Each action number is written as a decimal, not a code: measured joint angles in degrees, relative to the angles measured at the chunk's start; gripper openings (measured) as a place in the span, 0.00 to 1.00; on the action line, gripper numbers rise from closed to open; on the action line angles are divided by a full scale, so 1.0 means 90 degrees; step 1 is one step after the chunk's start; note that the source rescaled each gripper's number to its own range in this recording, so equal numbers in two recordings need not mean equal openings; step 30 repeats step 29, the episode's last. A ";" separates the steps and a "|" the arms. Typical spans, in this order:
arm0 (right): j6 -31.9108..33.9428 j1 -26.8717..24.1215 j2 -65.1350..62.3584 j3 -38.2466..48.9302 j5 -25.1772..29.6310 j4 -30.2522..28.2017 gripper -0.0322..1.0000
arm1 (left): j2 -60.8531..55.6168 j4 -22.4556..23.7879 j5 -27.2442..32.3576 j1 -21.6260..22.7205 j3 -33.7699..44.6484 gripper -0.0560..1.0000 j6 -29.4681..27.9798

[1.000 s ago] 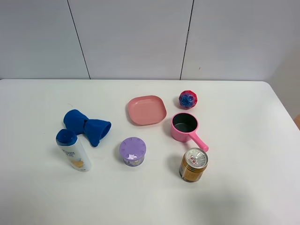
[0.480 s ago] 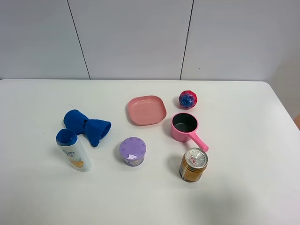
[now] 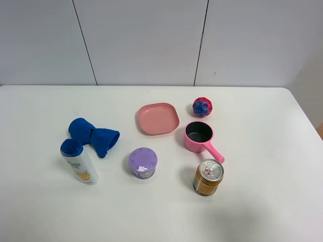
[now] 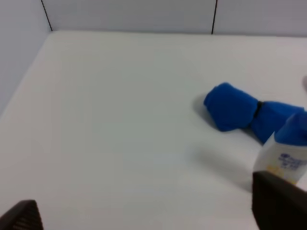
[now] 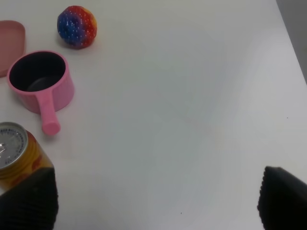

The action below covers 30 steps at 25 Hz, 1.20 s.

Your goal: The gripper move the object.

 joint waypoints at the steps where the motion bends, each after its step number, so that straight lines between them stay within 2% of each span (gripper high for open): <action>1: 0.0000 0.0000 0.0000 0.0000 0.0000 0.0000 1.00 | 0.0000 0.0000 -0.0066 0.0000 0.0187 0.87 -0.0037; 7: 0.0000 0.0000 0.0000 0.0000 0.0000 0.0000 1.00 | -0.0002 -0.0011 -0.0832 0.0000 0.0932 0.87 -0.0242; 23: 0.0000 0.0000 0.0000 0.0000 0.0000 0.0000 1.00 | -0.0007 -0.0002 -0.0906 0.0000 0.1074 0.87 -0.0257; 30: 0.0000 0.0000 0.0000 0.0000 0.0000 0.0000 1.00 | -0.0007 0.0006 -0.0906 -0.0200 0.1074 0.87 -0.0257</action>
